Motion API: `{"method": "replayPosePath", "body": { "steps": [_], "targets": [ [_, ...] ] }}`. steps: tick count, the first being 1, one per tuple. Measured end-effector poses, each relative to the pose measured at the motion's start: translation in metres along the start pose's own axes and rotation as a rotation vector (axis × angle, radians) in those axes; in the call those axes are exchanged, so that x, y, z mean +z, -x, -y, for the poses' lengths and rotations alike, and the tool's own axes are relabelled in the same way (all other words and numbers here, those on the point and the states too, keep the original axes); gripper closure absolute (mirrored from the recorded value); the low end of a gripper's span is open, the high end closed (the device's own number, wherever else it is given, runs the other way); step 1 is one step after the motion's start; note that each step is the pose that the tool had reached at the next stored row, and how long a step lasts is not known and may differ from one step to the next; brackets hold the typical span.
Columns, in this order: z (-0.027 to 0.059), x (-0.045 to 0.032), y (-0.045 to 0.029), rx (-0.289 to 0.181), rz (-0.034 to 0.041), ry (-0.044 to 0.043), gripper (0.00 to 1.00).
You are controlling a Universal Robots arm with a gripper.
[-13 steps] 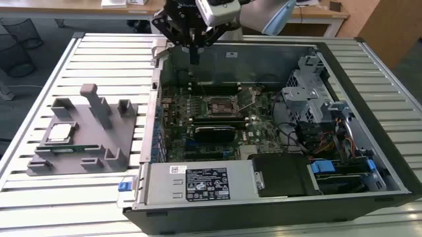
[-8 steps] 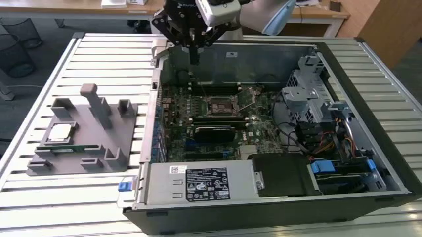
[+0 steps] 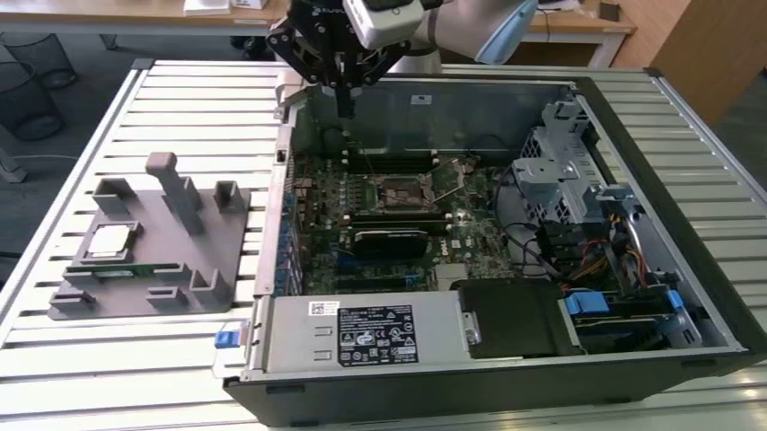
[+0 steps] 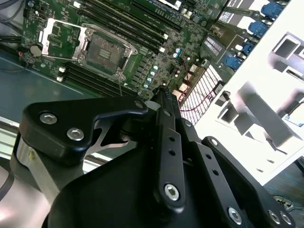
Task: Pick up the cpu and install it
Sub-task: 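Reach for the cpu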
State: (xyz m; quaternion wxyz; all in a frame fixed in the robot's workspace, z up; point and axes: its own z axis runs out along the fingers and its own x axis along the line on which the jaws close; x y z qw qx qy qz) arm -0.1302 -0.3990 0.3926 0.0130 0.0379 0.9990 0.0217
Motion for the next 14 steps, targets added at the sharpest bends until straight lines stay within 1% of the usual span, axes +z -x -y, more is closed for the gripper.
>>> {"method": "replayPosePath", "body": {
  "steps": [14],
  "targets": [
    [0.0003, 0.0001, -0.0034, 0.000, 0.0001, 0.0000, 0.89]
  ]
}}
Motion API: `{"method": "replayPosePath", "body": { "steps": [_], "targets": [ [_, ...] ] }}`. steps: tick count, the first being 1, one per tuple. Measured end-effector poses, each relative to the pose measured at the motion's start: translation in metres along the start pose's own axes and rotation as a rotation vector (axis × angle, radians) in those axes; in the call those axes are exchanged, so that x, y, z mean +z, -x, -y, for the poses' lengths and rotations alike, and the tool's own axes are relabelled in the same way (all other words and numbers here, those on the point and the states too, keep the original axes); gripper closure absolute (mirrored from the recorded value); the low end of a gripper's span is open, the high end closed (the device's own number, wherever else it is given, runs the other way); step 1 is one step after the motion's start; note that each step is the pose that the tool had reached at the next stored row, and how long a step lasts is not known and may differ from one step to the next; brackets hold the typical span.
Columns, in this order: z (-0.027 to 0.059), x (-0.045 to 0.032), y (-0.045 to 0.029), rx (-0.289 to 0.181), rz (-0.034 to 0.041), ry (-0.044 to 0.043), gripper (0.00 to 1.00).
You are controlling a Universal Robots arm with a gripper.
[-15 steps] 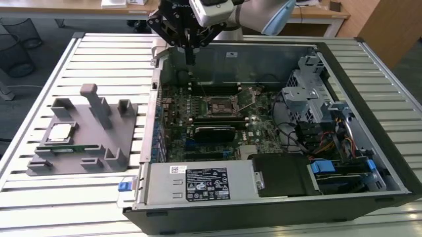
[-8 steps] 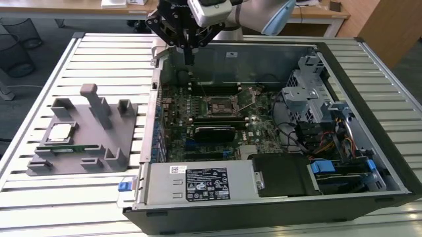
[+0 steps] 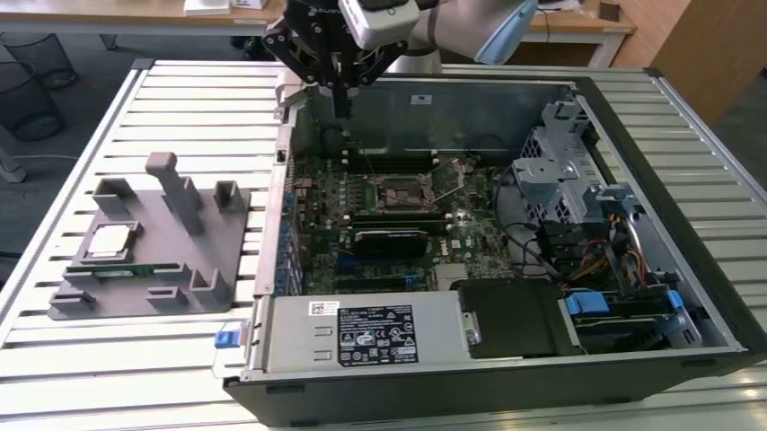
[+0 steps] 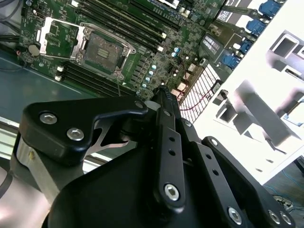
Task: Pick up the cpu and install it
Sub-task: 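Reach for the cpu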
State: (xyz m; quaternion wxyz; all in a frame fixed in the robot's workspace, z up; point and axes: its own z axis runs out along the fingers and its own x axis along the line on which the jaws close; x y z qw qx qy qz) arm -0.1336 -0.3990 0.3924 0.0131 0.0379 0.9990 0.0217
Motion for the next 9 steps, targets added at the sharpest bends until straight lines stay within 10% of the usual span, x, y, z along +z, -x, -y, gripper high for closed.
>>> {"method": "replayPosePath", "body": {
  "steps": [9],
  "targets": [
    [0.0003, 0.0000, -0.0042, 0.000, 0.0000, 0.0000, 0.89]
  ]
}}
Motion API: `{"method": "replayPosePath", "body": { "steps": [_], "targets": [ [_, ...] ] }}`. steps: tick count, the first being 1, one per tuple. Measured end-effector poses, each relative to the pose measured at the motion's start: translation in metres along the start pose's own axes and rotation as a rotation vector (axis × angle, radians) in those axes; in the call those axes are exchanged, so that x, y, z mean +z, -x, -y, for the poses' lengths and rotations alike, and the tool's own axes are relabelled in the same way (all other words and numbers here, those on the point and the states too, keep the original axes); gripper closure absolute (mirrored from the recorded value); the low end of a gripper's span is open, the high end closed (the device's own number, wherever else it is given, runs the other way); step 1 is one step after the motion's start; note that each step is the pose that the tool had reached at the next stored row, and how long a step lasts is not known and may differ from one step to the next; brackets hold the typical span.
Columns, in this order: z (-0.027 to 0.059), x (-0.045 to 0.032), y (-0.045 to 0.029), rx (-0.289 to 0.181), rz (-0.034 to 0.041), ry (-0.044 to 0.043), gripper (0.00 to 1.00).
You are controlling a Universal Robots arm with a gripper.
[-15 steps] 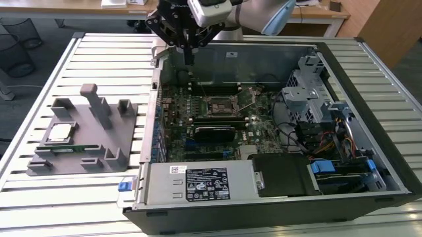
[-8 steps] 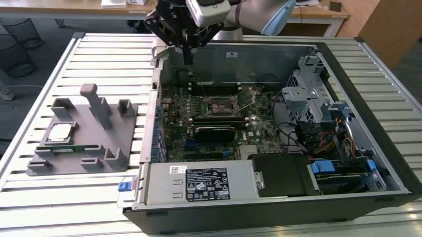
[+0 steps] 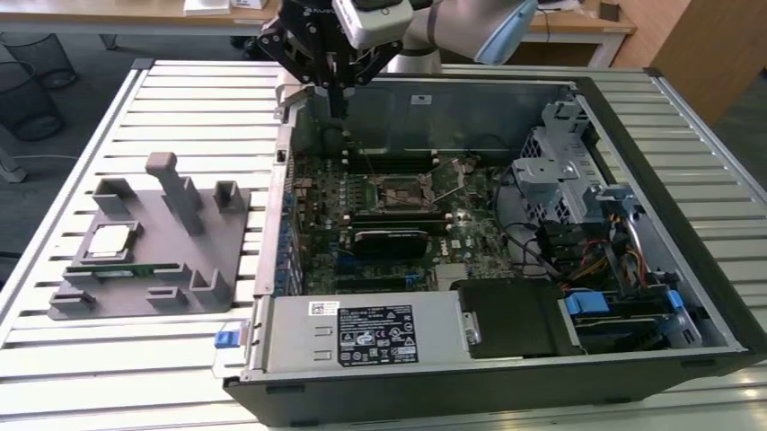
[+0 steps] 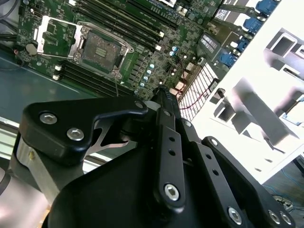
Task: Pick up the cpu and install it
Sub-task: 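Reach for the cpu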
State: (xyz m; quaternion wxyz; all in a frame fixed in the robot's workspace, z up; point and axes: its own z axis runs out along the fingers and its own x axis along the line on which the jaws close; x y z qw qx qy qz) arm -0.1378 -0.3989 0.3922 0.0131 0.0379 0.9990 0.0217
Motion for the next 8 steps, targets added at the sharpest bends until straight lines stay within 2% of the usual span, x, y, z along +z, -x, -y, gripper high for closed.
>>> {"method": "replayPosePath", "body": {
  "steps": [8],
  "targets": [
    [0.0003, 0.0000, -0.0038, 0.000, -0.0001, -0.0001, 0.89]
  ]
}}
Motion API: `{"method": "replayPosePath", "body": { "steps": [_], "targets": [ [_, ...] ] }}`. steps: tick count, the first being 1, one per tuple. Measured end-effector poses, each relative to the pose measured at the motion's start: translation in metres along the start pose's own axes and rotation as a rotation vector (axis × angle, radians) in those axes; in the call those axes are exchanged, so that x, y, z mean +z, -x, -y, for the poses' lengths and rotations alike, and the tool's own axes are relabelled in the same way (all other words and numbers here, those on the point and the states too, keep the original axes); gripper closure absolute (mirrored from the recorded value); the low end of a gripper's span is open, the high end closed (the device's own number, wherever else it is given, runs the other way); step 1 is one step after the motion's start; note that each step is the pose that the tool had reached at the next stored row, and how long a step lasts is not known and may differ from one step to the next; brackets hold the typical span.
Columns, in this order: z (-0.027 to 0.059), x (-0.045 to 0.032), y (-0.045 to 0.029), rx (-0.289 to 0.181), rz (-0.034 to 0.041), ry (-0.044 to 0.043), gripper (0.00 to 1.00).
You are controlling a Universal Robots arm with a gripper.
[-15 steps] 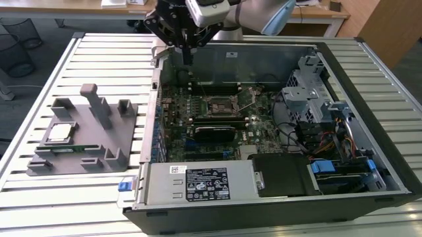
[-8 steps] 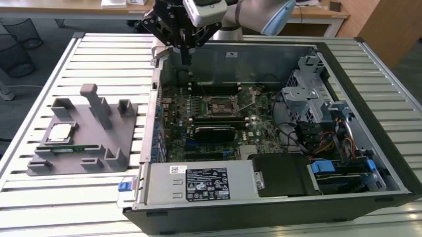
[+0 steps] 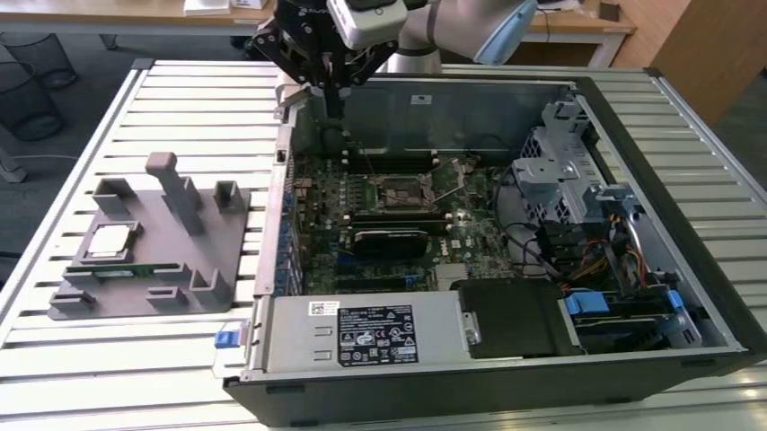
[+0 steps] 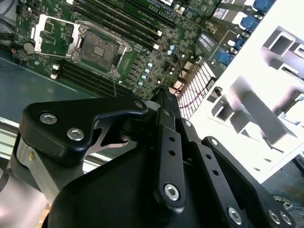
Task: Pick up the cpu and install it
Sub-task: 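Reach for the cpu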
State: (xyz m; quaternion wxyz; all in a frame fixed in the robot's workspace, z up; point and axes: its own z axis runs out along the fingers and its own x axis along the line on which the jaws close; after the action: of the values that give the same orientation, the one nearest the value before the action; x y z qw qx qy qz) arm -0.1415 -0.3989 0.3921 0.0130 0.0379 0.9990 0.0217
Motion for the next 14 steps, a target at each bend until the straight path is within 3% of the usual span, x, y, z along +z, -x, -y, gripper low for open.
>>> {"method": "replayPosePath", "body": {
  "steps": [14],
  "targets": [
    [0.0004, 0.0001, -0.0043, 0.000, 0.0000, 0.0000, 0.89]
  ]
}}
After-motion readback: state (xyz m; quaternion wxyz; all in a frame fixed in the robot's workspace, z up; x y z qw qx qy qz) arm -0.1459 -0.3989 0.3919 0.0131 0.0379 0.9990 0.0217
